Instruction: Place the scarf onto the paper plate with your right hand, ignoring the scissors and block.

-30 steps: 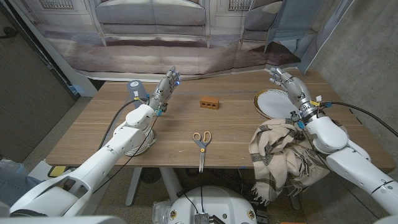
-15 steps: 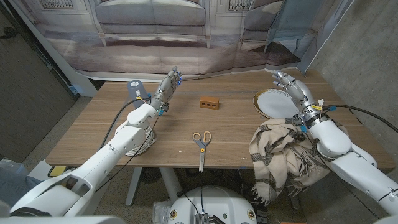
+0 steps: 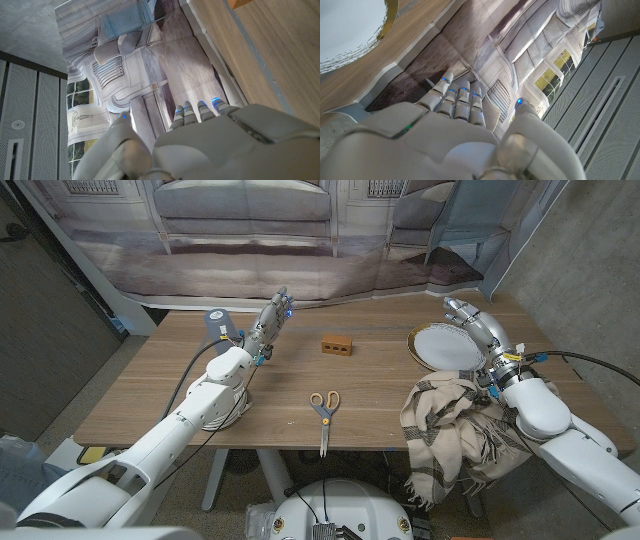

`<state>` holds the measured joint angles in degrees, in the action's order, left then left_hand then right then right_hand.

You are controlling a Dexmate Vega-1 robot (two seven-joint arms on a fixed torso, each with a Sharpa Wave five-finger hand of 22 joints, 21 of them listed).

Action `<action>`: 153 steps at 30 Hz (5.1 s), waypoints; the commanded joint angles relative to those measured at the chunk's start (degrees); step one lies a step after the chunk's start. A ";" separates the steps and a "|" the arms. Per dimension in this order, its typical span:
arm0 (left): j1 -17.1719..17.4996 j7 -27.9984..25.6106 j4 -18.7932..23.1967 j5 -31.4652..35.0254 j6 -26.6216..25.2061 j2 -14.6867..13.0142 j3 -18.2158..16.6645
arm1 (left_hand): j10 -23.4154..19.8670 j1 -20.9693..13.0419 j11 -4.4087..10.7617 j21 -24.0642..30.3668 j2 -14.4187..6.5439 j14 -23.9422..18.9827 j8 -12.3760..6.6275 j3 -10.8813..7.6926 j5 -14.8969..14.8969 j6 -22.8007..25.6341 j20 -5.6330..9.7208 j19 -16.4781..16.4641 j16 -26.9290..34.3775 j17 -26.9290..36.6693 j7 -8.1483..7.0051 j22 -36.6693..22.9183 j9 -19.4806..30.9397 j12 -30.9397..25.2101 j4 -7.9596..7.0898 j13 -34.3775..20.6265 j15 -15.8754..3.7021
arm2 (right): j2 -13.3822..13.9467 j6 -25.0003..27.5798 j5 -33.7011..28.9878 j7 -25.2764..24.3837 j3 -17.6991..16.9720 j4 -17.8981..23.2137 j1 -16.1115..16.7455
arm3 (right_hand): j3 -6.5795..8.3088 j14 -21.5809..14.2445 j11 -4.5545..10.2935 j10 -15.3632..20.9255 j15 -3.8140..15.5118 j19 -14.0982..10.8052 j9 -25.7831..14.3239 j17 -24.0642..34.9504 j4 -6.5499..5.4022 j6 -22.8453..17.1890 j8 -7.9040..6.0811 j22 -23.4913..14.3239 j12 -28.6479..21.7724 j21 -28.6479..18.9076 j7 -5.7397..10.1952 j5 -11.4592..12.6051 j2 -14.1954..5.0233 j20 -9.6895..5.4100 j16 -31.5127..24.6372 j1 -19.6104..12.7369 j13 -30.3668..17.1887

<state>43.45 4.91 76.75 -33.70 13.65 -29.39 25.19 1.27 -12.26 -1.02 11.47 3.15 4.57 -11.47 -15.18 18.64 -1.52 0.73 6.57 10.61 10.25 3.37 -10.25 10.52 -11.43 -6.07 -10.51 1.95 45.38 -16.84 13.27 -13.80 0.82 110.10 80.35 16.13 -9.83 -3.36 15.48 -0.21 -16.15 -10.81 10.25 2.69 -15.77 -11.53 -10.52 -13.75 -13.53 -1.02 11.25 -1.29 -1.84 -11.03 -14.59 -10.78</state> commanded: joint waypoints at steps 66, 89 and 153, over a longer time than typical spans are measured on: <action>-0.64 -0.33 1.89 0.49 -2.72 -0.24 1.09 | -0.14 -0.82 0.09 0.02 -0.43 -0.14 0.12 0.90 0.39 0.79 -0.01 0.20 0.19 0.24 -0.14 -0.14 0.11 -0.20 -0.03 -0.22 -0.26 | -5.70 8.87 -21.31 -4.05 -8.94 9.53 13.42 | -1.36 -2.44 0.81 2.79 1.02 -1.19 -0.09 0.22 1.83 -2.05 -0.40 -0.11 -0.45 0.73 1.28 1.22 3.15 0.35 -0.19 -0.51 -0.16; -3.49 1.35 -2.24 1.18 -2.07 2.31 2.75 | -0.38 -0.95 0.14 0.03 -0.58 -0.30 0.12 1.19 0.40 0.94 0.40 0.17 0.23 0.24 -0.05 -0.13 0.11 -0.25 -0.03 -0.22 -0.22 | -6.29 11.59 -28.14 -4.47 -10.27 12.06 17.24 | -1.62 -2.82 0.68 3.14 1.21 -1.68 -0.13 0.31 1.78 -2.33 -0.36 -0.14 -0.43 0.75 1.95 1.60 3.23 0.17 -0.17 -0.17 -0.19; -6.81 4.23 -6.19 0.83 -1.29 3.17 2.74 | -0.56 -1.22 0.31 0.04 -0.93 -0.49 0.18 1.90 0.41 1.07 -1.18 0.26 0.24 0.25 -0.36 -0.16 0.12 -0.23 -0.04 -0.23 -0.32 | -6.36 30.51 -47.49 -9.53 -4.49 20.25 22.83 | -3.94 4.02 3.21 -1.27 -2.15 10.08 -0.36 0.51 3.69 2.24 0.95 -0.19 1.23 3.02 7.67 6.32 6.95 14.19 0.97 -0.50 -0.57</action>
<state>37.13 8.77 70.99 -32.93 12.36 -26.21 27.86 0.96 -13.02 -0.71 11.47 2.40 4.24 -11.47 -13.44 18.64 -0.61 0.09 6.58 10.61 10.25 3.07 -10.25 10.52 -11.44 -6.23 -10.51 1.63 38.34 10.47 -31.24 -22.02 -5.61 129.64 102.98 12.22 -6.38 -0.11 14.40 -2.39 -6.47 -11.07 10.54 6.08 -14.30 -10.85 -10.54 -12.64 -10.16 6.55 17.02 5.05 12.29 -10.09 -14.71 -11.07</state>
